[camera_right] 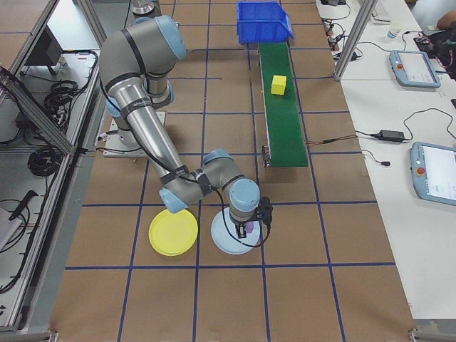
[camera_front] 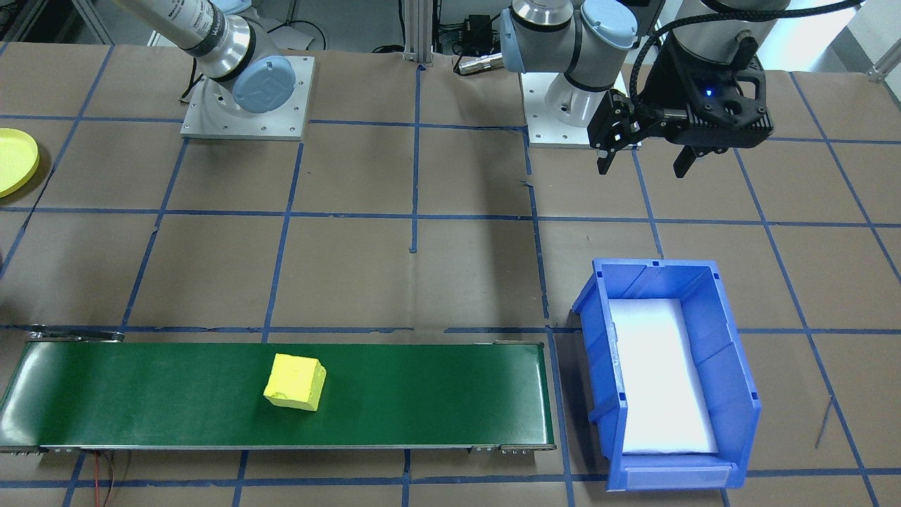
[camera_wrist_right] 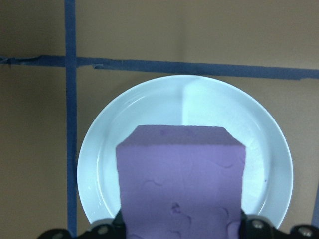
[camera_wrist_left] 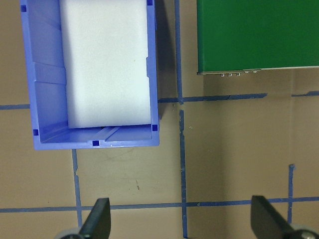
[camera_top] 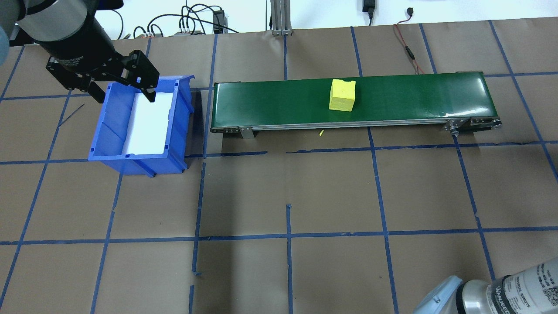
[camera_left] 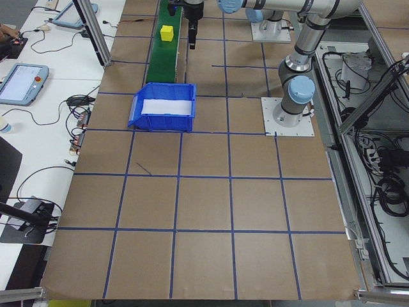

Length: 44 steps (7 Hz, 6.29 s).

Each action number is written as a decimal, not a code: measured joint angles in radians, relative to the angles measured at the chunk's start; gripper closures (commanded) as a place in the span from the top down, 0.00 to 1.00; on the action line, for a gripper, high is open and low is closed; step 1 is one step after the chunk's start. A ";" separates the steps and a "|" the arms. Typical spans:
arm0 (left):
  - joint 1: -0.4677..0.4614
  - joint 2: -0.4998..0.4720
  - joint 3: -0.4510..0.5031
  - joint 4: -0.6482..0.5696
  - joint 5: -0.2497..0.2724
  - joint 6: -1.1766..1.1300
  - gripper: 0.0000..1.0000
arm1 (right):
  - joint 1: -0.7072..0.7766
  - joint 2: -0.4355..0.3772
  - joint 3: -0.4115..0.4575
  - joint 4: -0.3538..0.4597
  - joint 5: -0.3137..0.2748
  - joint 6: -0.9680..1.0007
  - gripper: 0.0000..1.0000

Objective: Move block left to right into plate

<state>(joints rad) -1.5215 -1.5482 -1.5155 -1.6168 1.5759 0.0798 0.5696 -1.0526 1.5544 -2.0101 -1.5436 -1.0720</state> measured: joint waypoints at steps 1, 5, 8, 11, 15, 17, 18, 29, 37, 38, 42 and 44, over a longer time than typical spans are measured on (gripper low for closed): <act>0.000 0.000 0.000 0.000 0.000 0.000 1.00 | -0.005 0.001 0.007 -0.001 -0.016 -0.005 0.79; 0.001 0.001 0.000 0.000 0.000 0.000 1.00 | -0.007 -0.004 0.002 -0.002 -0.033 0.000 0.80; 0.001 0.002 0.000 0.000 0.000 0.001 1.00 | -0.003 -0.050 -0.007 0.000 -0.028 0.021 0.80; 0.001 0.002 -0.001 0.000 0.001 0.001 1.00 | 0.150 -0.126 -0.009 0.015 -0.017 0.150 0.84; 0.001 0.002 0.000 0.000 0.002 0.003 1.00 | 0.430 -0.168 -0.010 0.037 -0.013 0.486 0.97; 0.001 0.002 0.001 0.000 0.006 0.007 1.00 | 0.540 -0.180 -0.009 0.044 0.009 0.638 0.99; 0.001 0.002 0.001 0.000 0.007 0.007 1.00 | 0.591 -0.183 -0.008 0.049 0.018 0.717 0.98; 0.003 0.011 -0.005 0.000 0.007 0.008 1.00 | 0.655 -0.027 -0.024 0.034 0.255 0.772 0.82; 0.003 0.011 -0.006 0.000 0.007 0.008 1.00 | 0.527 -0.151 -0.024 0.140 -0.061 0.683 0.44; 0.003 0.011 -0.006 0.000 0.007 0.008 1.00 | 0.427 -0.164 -0.014 0.194 -0.070 0.564 0.44; 0.004 0.012 -0.005 0.000 0.007 0.008 1.00 | -0.042 -0.207 0.108 0.260 -0.117 -0.042 0.46; 0.005 0.013 -0.005 0.000 0.007 0.008 1.00 | -0.228 -0.203 0.169 0.200 -0.128 -0.233 0.51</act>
<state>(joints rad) -1.5168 -1.5357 -1.5209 -1.6168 1.5831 0.0878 0.3414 -1.2553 1.7229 -1.8103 -1.6714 -1.3047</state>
